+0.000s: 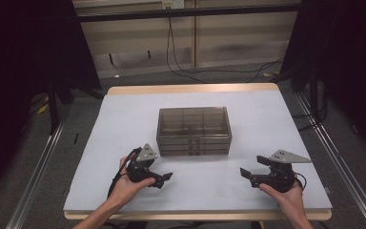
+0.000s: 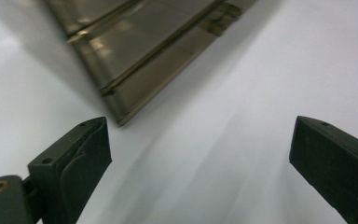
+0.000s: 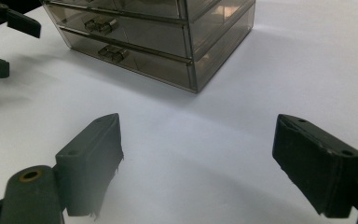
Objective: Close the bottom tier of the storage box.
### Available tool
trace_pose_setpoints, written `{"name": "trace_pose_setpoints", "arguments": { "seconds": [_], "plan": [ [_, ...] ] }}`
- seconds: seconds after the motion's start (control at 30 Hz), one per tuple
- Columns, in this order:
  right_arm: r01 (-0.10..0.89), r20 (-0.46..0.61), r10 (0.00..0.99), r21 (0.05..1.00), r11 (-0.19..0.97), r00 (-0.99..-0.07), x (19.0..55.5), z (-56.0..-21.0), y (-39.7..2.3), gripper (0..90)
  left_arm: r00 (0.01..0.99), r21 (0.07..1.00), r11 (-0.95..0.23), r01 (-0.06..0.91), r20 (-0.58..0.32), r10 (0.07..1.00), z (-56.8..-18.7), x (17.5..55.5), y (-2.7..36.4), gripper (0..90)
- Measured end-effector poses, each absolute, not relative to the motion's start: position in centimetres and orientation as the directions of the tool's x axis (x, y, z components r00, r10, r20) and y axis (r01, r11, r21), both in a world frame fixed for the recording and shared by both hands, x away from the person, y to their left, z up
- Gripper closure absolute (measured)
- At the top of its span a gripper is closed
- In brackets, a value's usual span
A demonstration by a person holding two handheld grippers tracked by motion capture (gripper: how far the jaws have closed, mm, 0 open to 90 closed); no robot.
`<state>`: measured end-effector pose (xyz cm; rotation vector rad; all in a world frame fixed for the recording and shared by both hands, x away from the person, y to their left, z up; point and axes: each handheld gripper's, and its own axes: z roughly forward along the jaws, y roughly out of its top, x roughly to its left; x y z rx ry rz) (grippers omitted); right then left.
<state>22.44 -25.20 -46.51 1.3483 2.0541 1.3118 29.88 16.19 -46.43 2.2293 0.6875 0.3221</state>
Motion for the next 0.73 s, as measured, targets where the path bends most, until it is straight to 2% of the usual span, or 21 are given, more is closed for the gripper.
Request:
{"name": "trace_pose_setpoints", "arguments": {
  "seconds": [0.17, 0.3, 0.43, 0.57, 0.67, 0.73],
  "plan": [
    [0.531, 0.185, 0.86, 0.84, 0.113, -0.476, 22.4, -46.5, -25.2, 15.3, 0.795, 0.755, -0.533, 0.382, 0.026, 0.607, -46.1, 28.9, 18.3, 4.9],
    [0.531, 0.186, 0.86, 0.84, 0.112, -0.475, 22.4, -46.5, -25.2, 15.3, 0.777, 0.791, -0.444, 0.42, -0.061, 0.627, -45.9, 28.2, 19.8, 4.9],
    [0.53, 0.185, 0.861, 0.84, 0.111, -0.474, 22.3, -46.5, -25.3, 14.8, 0.767, 0.784, -0.452, 0.426, -0.048, 0.64, -46.1, 26.9, 20.9, 4.9],
    [0.532, 0.186, 0.865, 0.84, 0.105, -0.466, 22.3, -46.5, -25.4, 14.2, 0.781, 0.787, -0.477, 0.391, -0.01, 0.624, -46.8, 25.9, 22.1, 4.9],
    [0.53, 0.169, 0.874, 0.841, 0.115, -0.456, 22.3, -46.5, -25.4, 13.8, 0.782, 0.806, -0.449, 0.387, -0.029, 0.622, -46.4, 26.3, 22.8, 4.9],
    [0.531, 0.155, 0.879, 0.838, 0.124, -0.451, 22.4, -46.5, -25.4, 13.4, 0.742, 0.819, -0.396, 0.415, -0.053, 0.668, -46.3, 26.3, 23.1, 4.8]
  ]
}}
